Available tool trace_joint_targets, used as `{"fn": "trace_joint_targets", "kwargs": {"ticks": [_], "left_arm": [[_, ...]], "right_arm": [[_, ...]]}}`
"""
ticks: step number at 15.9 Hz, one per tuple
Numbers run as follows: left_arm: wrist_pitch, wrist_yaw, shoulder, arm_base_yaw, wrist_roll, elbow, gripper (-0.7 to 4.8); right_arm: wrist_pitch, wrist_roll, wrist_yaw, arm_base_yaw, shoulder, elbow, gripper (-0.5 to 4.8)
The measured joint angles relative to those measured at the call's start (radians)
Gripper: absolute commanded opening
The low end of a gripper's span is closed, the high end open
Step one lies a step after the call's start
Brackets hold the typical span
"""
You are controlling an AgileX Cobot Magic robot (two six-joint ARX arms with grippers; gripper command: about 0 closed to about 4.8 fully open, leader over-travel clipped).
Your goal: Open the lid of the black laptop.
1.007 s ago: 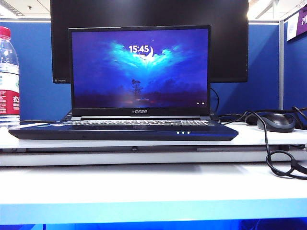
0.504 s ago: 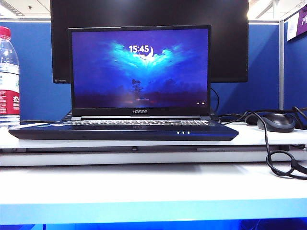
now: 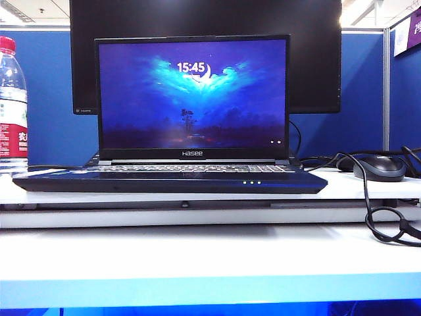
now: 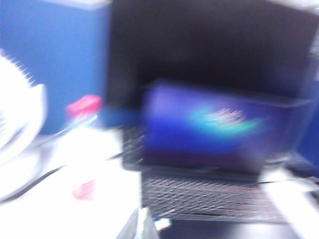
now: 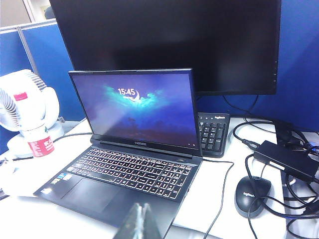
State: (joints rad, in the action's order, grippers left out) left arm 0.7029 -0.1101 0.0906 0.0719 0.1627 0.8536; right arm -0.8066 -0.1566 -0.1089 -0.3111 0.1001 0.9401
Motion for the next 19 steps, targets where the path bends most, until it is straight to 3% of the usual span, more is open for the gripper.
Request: {"fn": "trace_joint_targets", "kwargs": {"ticks": [3, 6, 12, 14, 19], "left_arm": [[-0.177, -0.083, -0.079, -0.145, -0.013, -0.261, -0.03], [-0.341, -0.157, -0.084, -0.174, -0.013, -0.393, -0.03], [-0.559, -0.112, -0.085, -0.174, -0.016, -0.7, -0.03], [-0.576, -0.037, -0.085, -0.174, -0.032, -0.739, -0.03], [-0.653, 0.021, -0.085, -0.174, -0.055, -0.826, -0.03]], "right_arm": [[0.0, 0.0, 0.0, 0.0, 0.0, 0.0, -0.01], [-0.001, 0.0, 0.0, 0.0, 0.0, 0.0, -0.01], [-0.002, 0.0, 0.0, 0.0, 0.0, 0.0, -0.01], [-0.002, 0.0, 0.0, 0.0, 0.0, 0.0, -0.01], [-0.002, 0.0, 0.0, 0.0, 0.0, 0.0, -0.01]]}}
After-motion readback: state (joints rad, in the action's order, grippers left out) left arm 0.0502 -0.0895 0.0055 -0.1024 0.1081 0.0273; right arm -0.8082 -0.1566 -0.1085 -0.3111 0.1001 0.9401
